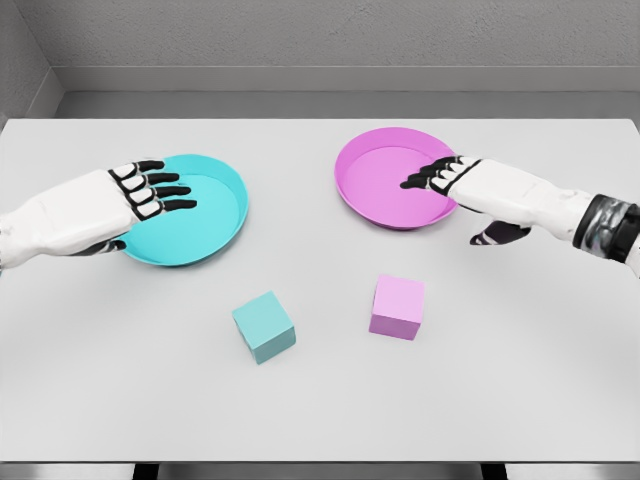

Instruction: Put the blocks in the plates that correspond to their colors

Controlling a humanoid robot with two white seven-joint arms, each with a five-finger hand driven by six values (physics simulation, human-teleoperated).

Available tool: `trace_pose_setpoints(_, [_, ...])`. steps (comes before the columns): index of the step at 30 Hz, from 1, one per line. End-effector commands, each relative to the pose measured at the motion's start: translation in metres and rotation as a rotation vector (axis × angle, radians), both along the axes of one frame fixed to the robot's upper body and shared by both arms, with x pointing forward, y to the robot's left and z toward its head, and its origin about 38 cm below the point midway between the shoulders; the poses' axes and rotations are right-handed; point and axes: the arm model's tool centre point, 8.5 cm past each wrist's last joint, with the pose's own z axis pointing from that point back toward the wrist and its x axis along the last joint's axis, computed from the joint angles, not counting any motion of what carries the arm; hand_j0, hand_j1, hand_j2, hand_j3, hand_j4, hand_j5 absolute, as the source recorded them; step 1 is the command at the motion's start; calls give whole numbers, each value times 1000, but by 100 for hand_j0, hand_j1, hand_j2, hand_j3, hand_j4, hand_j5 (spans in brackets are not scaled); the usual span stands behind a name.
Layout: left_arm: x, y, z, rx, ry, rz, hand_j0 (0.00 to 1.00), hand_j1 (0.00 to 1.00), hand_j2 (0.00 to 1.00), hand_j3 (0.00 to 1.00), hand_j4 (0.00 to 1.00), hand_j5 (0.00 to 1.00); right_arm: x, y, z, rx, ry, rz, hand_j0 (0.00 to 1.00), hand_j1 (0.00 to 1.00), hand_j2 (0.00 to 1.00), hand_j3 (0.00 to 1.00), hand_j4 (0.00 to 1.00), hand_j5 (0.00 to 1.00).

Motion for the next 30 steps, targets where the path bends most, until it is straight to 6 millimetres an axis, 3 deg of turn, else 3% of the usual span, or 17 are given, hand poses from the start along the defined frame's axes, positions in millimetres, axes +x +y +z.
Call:
trace_pose_setpoints(1, [-4,-9,1,-1,-10,-29,100,100,100,100,100,100,-11,12,-17,-113,44,124,100,100,100,100,100,100])
trace_pose_setpoints(3, [-13,-34,-17,-30,29,-88,100,100,100,100,100,100,-10,18,-14,-182,13,177,100,100,100,100,100,100])
trace_pose_setpoints(6, [-18,-50,-24,-56,36,-124,100,100,100,100,100,100,-11,22,-7,-222,-29,246,100,100,100,100,100,100])
trace_pose_setpoints(8, [-20,-67,-41,-18,101,-146,100,100,100,100,100,100,-9,30,-4,-230,-60,267,100,100,100,100,100,100])
trace_pose_setpoints(14, [-15,-67,-43,112,144,-131,100,100,100,100,100,100,-19,42,-9,-227,-69,391,100,100,100,100,100,100])
trace_pose_setpoints(21, [-8,-64,-39,204,157,-117,100,100,100,100,100,100,-21,40,-12,-233,-56,391,100,100,100,100,100,100])
trace_pose_setpoints(23, [-4,-72,-33,185,135,-128,100,100,100,100,100,100,-22,37,-13,-238,-51,386,100,100,100,100,100,100])
trace_pose_setpoints(30, [-8,-110,-45,119,155,-206,100,100,100,100,100,100,-25,42,-21,-233,-31,403,100,100,100,100,100,100])
